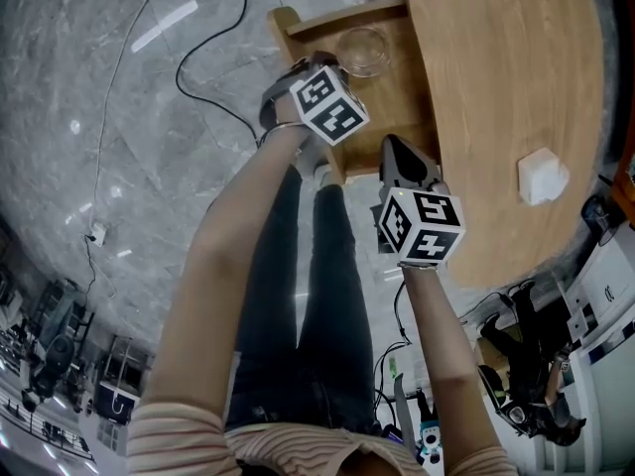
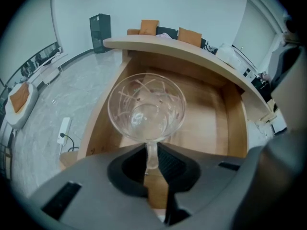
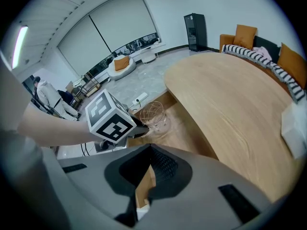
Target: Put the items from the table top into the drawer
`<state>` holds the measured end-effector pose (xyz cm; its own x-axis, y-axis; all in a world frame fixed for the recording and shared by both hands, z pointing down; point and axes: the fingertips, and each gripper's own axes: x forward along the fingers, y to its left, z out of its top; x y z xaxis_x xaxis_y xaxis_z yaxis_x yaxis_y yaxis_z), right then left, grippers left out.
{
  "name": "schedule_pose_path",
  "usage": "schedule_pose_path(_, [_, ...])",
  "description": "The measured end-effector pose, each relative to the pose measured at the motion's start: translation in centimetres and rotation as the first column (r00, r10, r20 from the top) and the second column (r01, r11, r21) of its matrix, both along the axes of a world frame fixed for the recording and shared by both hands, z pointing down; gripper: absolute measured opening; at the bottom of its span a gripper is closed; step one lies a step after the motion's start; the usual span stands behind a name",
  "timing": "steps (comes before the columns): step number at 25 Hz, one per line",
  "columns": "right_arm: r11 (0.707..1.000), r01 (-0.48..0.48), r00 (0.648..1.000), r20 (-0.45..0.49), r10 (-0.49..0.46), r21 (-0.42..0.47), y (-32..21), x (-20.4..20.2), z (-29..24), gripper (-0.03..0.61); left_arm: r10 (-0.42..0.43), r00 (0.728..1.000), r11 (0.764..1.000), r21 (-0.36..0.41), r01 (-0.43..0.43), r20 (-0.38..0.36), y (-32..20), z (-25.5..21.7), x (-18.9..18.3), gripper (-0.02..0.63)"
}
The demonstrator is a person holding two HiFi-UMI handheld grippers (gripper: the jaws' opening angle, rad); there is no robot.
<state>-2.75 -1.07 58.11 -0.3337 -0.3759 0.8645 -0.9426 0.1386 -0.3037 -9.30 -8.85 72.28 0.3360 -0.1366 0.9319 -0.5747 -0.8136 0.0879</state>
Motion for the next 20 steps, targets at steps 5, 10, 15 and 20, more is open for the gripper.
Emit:
schedule_pose_path(5, [1.0,-0.01,1.0,0.004,0.01,-0.007,-0.3,0.6,0.4,0.009,0.014,1.0,1.0,-0.022,-0.013,0.026,-0.1,0.6,0.3,0.049])
schedule_pose_path(10, [1.0,-0.027,1.0,0.001,0.027,-0.015,-0.6,1.3,0.7,0.008,0.022,0.999,0.999,-0.032,-0.021,0.047,-0.2,0.9,0.4,0.048])
schedule_pose_path(15, [1.0,-0.016,1.0,-0.008,0.016,-0.023,-0.8,1.5,1.0,0.009,0.009,0.998,0.999,-0.042,-0.006,0.067,-0.2,1.1,0.4,0.049])
schedule_pose_path(20, [1.0,-0.016,1.0,-0.012,0.016,-0.02,-1.1,1.6,0.9,0.009,-0.002,0.998,0.998,-0.061,0.006,0.063,0.0,1.1,0.5,0.074])
